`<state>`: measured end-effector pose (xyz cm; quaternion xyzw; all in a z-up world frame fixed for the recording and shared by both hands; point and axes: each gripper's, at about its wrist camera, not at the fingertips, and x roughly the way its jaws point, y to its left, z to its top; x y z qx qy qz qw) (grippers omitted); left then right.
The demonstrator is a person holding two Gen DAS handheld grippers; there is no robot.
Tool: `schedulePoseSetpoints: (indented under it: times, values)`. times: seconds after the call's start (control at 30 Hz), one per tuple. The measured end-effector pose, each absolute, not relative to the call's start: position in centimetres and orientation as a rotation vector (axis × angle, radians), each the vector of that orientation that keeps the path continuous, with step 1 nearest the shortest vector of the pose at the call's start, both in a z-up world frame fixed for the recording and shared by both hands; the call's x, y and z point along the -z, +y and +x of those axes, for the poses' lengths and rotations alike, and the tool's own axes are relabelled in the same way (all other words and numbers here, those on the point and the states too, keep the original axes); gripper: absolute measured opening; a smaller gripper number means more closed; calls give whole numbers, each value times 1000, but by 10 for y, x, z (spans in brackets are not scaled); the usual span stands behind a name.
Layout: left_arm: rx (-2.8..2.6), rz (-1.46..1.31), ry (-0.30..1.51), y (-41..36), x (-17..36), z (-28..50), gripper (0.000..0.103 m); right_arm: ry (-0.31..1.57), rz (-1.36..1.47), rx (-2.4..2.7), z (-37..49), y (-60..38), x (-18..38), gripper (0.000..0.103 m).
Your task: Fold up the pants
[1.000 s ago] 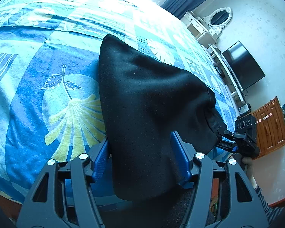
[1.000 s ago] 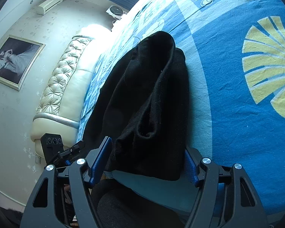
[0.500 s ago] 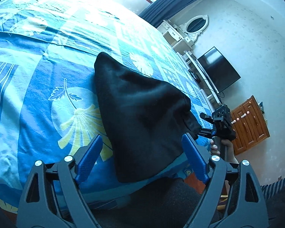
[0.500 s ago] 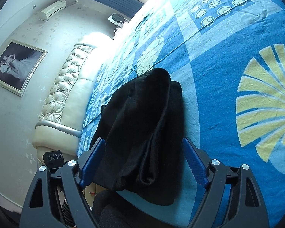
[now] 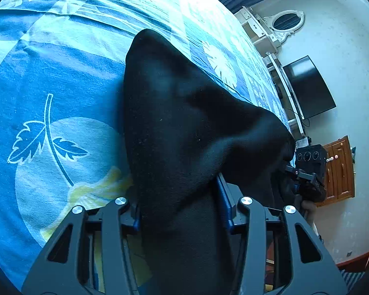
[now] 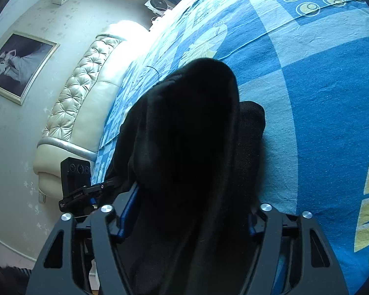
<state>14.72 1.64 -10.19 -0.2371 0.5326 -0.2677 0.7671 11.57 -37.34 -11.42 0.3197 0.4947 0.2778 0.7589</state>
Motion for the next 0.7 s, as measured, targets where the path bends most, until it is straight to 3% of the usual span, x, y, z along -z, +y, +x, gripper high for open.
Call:
schedulePoseSetpoints:
  times: [0.17, 0.7]
  values:
    - [554, -473, 1132, 16, 94, 142, 36, 1064, 710, -594, 113, -373, 112, 54]
    - [480, -382, 1079, 38, 83, 137, 36, 1063, 709, -604, 121, -348, 117, 54]
